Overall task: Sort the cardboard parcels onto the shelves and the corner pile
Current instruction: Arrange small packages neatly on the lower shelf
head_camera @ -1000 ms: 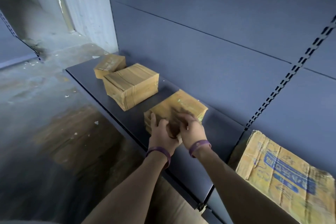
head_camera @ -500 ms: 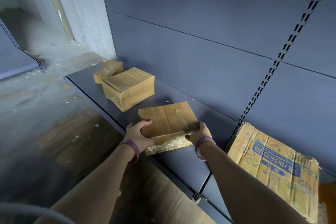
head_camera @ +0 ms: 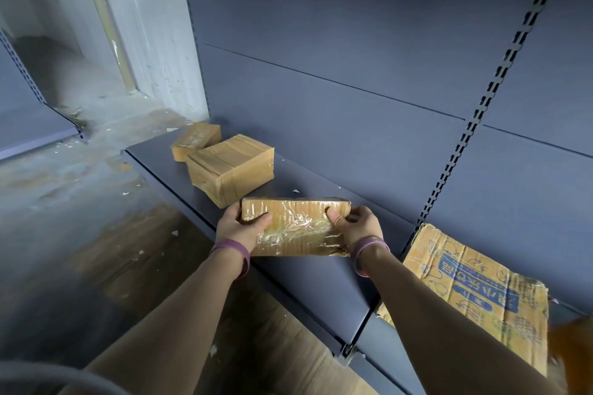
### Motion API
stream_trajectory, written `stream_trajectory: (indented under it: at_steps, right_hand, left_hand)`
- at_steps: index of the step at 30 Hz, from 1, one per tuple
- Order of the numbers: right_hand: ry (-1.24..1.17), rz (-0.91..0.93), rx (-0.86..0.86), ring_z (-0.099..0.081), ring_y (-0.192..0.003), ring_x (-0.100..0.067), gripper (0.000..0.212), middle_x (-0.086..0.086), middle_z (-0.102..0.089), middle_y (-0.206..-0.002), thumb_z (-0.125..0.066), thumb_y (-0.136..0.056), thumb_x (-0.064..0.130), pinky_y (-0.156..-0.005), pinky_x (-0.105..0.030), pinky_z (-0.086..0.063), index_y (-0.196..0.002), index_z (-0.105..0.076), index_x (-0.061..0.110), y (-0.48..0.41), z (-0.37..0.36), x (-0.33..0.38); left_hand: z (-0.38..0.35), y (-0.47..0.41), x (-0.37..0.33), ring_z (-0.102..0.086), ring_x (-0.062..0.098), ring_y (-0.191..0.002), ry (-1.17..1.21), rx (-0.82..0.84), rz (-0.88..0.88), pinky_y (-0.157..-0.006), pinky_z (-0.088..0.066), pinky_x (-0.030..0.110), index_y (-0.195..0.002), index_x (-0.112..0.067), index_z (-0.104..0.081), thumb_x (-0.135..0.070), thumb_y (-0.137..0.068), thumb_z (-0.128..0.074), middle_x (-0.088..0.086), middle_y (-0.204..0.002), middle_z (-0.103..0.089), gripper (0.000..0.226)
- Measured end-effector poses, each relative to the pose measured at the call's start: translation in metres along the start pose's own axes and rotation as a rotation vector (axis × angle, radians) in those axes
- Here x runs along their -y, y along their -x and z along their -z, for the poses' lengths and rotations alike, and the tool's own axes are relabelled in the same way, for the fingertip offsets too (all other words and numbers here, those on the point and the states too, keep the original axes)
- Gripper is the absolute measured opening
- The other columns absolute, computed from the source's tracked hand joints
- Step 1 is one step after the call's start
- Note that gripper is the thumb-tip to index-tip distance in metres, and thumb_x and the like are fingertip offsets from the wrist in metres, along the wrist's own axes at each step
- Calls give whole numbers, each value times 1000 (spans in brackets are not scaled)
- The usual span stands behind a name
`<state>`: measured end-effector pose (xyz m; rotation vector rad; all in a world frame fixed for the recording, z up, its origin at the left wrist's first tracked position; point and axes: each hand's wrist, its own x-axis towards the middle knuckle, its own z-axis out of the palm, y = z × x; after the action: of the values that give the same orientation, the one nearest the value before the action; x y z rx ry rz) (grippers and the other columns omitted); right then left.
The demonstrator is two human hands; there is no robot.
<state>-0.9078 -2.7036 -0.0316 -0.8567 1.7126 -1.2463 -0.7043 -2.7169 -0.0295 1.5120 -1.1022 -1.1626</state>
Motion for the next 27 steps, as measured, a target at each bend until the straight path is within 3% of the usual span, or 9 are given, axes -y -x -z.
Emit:
stream_trajectory:
  at_steps: [5,7,10,13,16,19,22,24,27]
  right_hand:
    - [-223,-69,3,-64,-88,-24,34,-2,-69,-88,-47,-101,44,-89,-44,-53,-93,-65,16,-1,4,1]
    - [-163,-71,11,-66,-95,-28,33,-5,-70,-93,-52,-99,45,-99,-51,-51,-96,-66,15,-5,4,-5]
    - [-202,-119,70,-66,-106,-30,38,-6,-71,-105,-59,-92,54,-99,-53,-51,-104,-64,19,0,7,-8]
    - [-298,-208,186,-65,-111,-34,68,-10,-68,-118,-69,-71,63,-83,-52,-57,-122,-60,20,3,14,-9]
    - [-549,-270,296,-64,-113,-42,96,-19,-63,-129,-86,-59,45,-78,-60,-56,-140,-48,11,1,20,-12]
    - [-577,-190,363,-69,-100,-35,83,-21,-69,-114,-85,-62,41,-68,-49,-61,-126,-57,-2,3,25,-13]
    - [-560,-161,412,-67,-99,-35,111,-25,-65,-114,-100,-36,43,-74,-53,-58,-124,-55,-8,-3,24,-18]
    - [-509,-129,390,-64,-103,-36,103,-24,-64,-113,-99,-42,42,-85,-61,-53,-121,-54,-7,-4,21,-14]
    - [-450,-89,307,-67,-89,-30,69,-15,-72,-95,-90,-51,41,-87,-57,-53,-101,-62,2,-2,15,-5]
  left_hand:
    - [12,-5,-7,-64,24,-103,-6,-28,-3,-86,-52,37,-119,-20,-64,-22,-89,-73,1,-108,-67,32]
    - [16,-6,-10,-63,26,-107,-4,-12,-2,-95,-52,43,-122,-22,-63,-27,-90,-71,2,-114,-66,33]
    - [21,-7,-8,-61,26,-108,65,44,37,-100,-51,47,-124,-25,-60,-30,-93,-67,0,-113,-63,32]
    - [25,-8,-6,-59,27,-111,121,109,104,-100,-51,50,-119,-33,-58,-34,-95,-65,-1,-115,-61,25]
    - [26,-11,-7,-60,29,-113,128,165,136,-99,-51,52,-109,-41,-59,-40,-93,-65,3,-121,-62,17]
    - [22,-16,-6,-60,31,-116,136,187,145,-101,-49,54,-120,-43,-57,-55,-82,-69,5,-128,-60,42]
    - [14,-18,-9,-57,33,-118,230,101,152,-100,-50,54,-137,-37,-49,-40,-95,-63,8,-134,-55,45]
    - [8,-19,-11,-51,34,-126,288,29,190,-102,-48,55,-144,-36,-43,-34,-98,-59,5,-139,-49,49]
    - [0,-14,-15,-43,32,-134,189,-58,195,-104,-47,54,-147,-35,-39,-34,-94,-66,4,-149,-39,60]
